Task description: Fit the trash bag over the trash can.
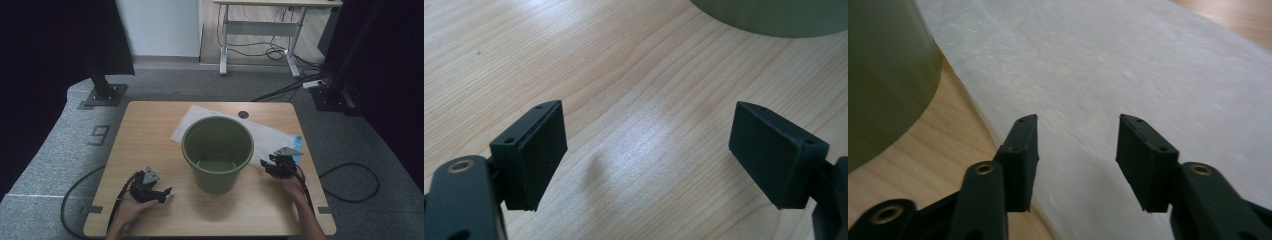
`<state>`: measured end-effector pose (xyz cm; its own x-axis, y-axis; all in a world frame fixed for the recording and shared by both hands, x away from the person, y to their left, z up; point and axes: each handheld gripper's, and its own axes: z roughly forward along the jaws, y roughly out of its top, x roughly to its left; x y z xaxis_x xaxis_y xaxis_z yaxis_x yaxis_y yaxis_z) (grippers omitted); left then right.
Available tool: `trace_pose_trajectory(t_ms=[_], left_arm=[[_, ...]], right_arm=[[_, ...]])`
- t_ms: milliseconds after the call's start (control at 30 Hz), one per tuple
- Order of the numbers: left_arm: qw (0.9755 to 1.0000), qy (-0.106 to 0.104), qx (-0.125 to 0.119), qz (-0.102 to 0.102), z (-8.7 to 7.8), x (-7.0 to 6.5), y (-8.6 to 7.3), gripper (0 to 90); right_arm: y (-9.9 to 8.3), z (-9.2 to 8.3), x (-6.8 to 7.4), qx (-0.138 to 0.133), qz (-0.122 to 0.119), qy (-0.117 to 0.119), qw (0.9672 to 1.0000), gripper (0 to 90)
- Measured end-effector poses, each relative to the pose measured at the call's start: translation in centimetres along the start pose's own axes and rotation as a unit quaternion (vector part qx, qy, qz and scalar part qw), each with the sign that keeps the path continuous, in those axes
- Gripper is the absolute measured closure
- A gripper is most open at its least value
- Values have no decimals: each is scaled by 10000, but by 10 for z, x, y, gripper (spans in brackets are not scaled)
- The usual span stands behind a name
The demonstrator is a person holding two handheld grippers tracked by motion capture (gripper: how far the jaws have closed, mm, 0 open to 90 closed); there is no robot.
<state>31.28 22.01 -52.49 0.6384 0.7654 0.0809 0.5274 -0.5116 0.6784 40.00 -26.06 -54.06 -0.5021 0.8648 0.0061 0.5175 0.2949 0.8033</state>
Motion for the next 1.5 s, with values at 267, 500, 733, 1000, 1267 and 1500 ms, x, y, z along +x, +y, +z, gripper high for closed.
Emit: trace_pose_trajectory(t_ms=[267, 500, 733, 1000, 1267, 1500], left_arm=[[10000, 38, -40, -35, -3, 2, -2, 154], [9999, 48, -63, -82, -5, 4, -3, 154], [10000, 36, -61, -69, -4, 4, -3, 155], [9999, 52, -67, -69, -5, 3, -4, 156], [9998, 86, -98, -116, -7, 5, -7, 161], [9999, 85, -78, -74, -7, 4, -6, 161]], right_arm=[[22, 32, 18, 189, -199, 459, 9986, 408], [28, 50, 25, 476, -316, 415, 9975, 425], [31, 54, 27, 503, -336, 420, 9973, 534], [30, 50, 27, 525, -209, 335, 9978, 889], [17, 28, 26, 500, -127, 380, 9979, 891], [-6, -14, 24, 279, -66, 392, 9988, 891]])
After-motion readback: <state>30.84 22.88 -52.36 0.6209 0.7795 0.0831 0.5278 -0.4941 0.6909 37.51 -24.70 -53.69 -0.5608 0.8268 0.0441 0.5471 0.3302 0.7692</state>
